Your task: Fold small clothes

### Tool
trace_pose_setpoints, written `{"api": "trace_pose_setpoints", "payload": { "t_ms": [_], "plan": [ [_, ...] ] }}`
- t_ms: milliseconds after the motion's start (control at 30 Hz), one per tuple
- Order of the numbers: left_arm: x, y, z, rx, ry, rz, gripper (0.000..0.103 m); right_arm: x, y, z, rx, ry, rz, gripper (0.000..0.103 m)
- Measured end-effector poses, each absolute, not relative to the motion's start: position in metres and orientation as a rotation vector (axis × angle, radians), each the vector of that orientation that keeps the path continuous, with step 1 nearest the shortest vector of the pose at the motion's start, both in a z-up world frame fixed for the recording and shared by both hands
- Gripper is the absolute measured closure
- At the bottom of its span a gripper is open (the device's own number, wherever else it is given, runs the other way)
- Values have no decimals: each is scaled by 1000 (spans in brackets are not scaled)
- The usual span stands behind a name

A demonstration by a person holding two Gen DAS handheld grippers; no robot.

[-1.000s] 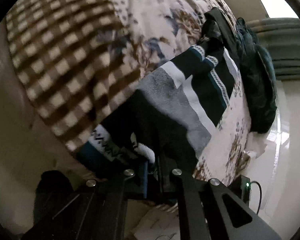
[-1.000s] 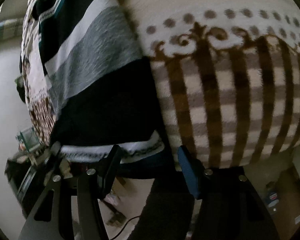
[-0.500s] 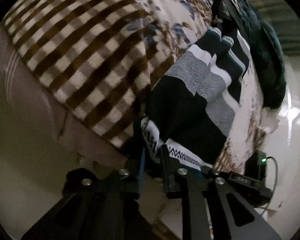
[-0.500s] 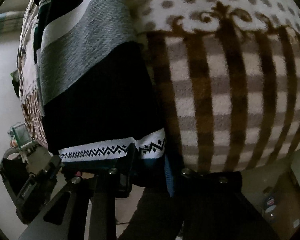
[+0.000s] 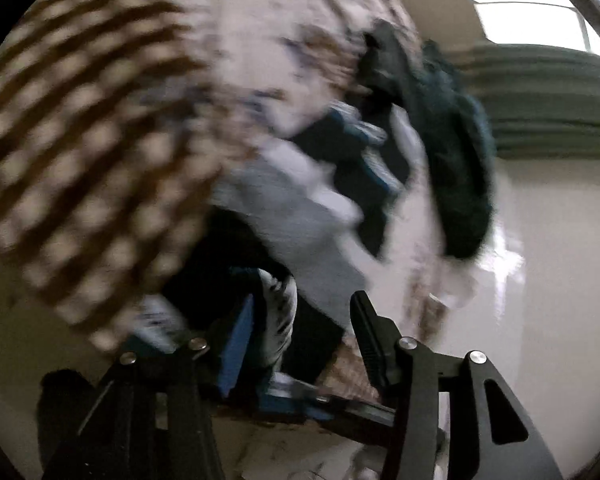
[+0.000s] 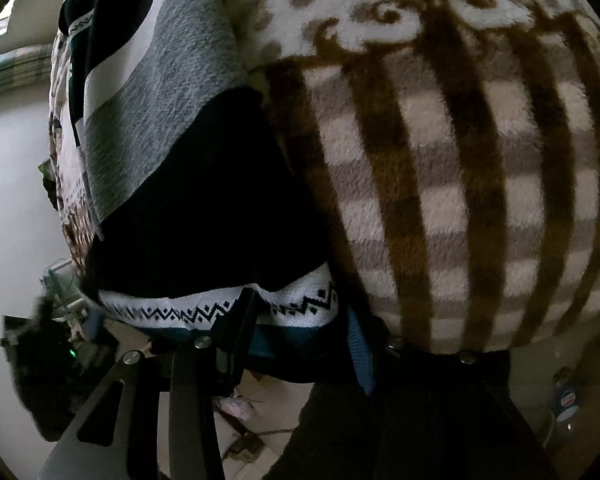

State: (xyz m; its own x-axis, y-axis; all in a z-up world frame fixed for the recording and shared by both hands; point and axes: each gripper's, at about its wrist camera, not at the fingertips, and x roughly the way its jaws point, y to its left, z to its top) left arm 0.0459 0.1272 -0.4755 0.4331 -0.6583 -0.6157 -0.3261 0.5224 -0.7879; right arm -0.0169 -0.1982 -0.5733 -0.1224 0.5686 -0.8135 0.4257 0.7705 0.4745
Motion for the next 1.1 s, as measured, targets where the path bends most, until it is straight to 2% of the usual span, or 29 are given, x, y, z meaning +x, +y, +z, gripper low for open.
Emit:
{"api": "trace_pose_setpoints", "payload": {
  "t_ms": [167,267,300,333,367,467,667,767,900,1000,1100],
  "plan": [
    [53,109,-493,-861,1275,-215,54,-17,-200,-579,816,1756,141,58],
    [45,112,-497,-830,1294,-153,58,-21,-210,-580,814,1755,142,58],
    [39,114,-493,-824,1282,-135,69,-22,-212,-579,812,1755,141,58],
    [33,116,-490,-809,1281,-129,87,-19,-204,-580,811,1755,139,58],
    [25,118,-484,-790,1283,-131,91,-14,-191,-580,810,1754,134,58],
    [-5,135,-473,-767,1287,-107,92,-11,-186,-579,809,1755,135,58],
    [-17,158,-476,-768,1332,-28,91,-10,-186,-581,815,1760,141,58],
    [-9,162,-475,-764,1305,13,86,-9,-188,-579,816,1758,133,58],
    [8,156,-482,-763,1280,-12,50,-8,-191,-567,783,1725,138,58],
    [30,144,-502,-717,1312,-46,49,-7,-192,-567,789,1700,161,57],
    [47,134,-523,-679,1348,-62,49,-7,-193,-576,838,1696,185,52]
  ]
}}
